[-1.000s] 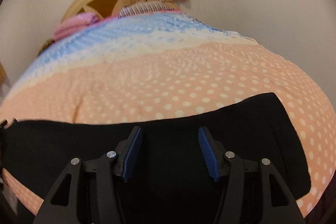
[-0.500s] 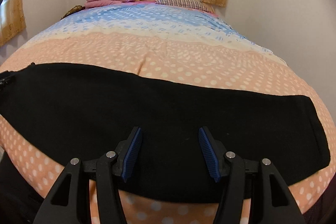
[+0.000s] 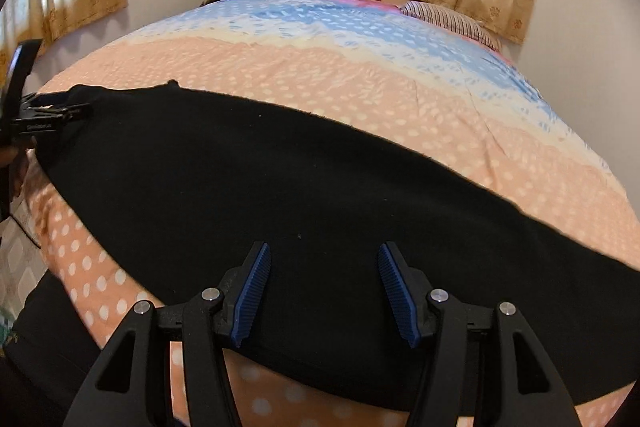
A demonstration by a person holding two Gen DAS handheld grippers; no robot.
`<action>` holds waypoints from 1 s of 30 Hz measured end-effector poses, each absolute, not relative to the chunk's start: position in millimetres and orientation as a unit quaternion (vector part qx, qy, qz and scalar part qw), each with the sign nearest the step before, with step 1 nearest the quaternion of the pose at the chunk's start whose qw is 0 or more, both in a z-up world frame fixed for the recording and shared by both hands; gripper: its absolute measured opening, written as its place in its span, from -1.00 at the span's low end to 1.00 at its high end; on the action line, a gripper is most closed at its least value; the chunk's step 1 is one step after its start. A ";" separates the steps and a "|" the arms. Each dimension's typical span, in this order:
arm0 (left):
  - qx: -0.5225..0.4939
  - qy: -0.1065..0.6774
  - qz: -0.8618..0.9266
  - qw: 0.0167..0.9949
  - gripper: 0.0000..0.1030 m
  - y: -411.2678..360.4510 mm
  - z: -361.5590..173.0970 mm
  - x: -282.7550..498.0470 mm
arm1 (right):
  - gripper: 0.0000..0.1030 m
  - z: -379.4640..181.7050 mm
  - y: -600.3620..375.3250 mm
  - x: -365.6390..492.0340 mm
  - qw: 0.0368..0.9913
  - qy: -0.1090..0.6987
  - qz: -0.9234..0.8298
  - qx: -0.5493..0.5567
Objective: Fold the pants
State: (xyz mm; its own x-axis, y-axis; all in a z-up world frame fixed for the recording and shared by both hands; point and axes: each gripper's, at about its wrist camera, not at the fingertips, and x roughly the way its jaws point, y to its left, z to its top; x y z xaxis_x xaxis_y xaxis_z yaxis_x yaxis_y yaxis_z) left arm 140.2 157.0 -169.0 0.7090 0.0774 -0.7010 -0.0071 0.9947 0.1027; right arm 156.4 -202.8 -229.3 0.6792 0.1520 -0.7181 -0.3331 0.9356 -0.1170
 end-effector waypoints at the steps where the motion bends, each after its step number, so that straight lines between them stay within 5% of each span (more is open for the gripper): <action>1: 0.045 0.389 0.024 0.920 1.00 160.4 -173.7 141.7 | 0.15 -230.5 -204.2 158.1 0.909 0.378 0.133 -0.110; 10: 0.036 0.378 0.034 0.924 1.00 159.1 -172.8 133.4 | 0.16 -207.8 -259.8 145.7 0.920 0.365 0.143 -0.011; 25: 0.013 0.362 0.009 0.932 1.00 127.1 -176.5 123.8 | 0.16 -187.1 -476.9 107.6 0.924 0.337 -0.075 0.164; 30: 0.009 0.364 0.012 0.931 1.00 128.6 -177.4 119.0 | 0.15 -171.3 -519.8 80.0 0.929 0.274 -0.051 0.244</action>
